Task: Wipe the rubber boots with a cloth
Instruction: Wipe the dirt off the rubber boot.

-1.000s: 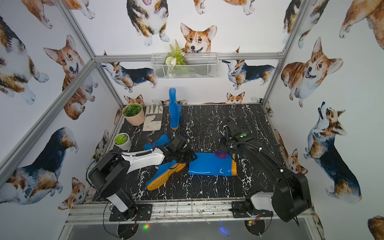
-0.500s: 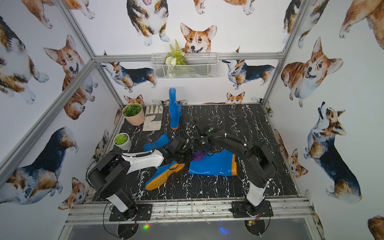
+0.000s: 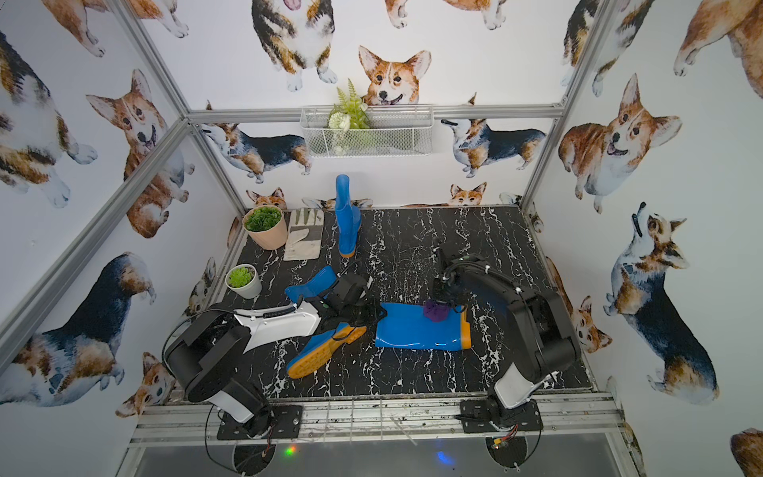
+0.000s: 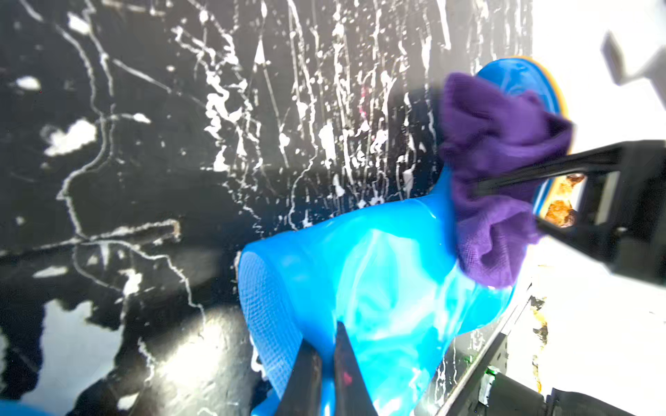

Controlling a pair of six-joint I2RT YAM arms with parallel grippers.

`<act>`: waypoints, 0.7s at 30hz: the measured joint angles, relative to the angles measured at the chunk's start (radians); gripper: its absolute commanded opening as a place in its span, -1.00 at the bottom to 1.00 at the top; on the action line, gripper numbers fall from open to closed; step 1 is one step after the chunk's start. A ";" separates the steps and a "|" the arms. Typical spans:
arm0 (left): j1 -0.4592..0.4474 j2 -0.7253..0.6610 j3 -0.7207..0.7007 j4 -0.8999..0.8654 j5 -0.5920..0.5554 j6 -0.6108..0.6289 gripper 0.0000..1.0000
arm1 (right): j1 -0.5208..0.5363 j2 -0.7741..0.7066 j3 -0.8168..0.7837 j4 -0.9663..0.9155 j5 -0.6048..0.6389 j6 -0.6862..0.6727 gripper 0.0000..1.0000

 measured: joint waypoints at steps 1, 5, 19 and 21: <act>0.000 0.000 0.000 0.002 0.001 0.000 -1.00 | -0.011 -0.024 0.003 -0.010 0.019 -0.011 -1.00; 0.000 0.003 0.002 -0.006 -0.004 0.000 -1.00 | 0.051 -0.069 0.056 -0.069 0.094 -0.028 -1.00; -0.001 0.000 -0.001 -0.013 -0.008 -0.012 -1.00 | 0.344 0.282 0.257 -0.005 0.086 -0.010 -1.00; -0.001 -0.001 -0.004 -0.012 -0.009 -0.016 -1.00 | 0.262 0.243 0.196 -0.004 0.090 -0.012 -1.00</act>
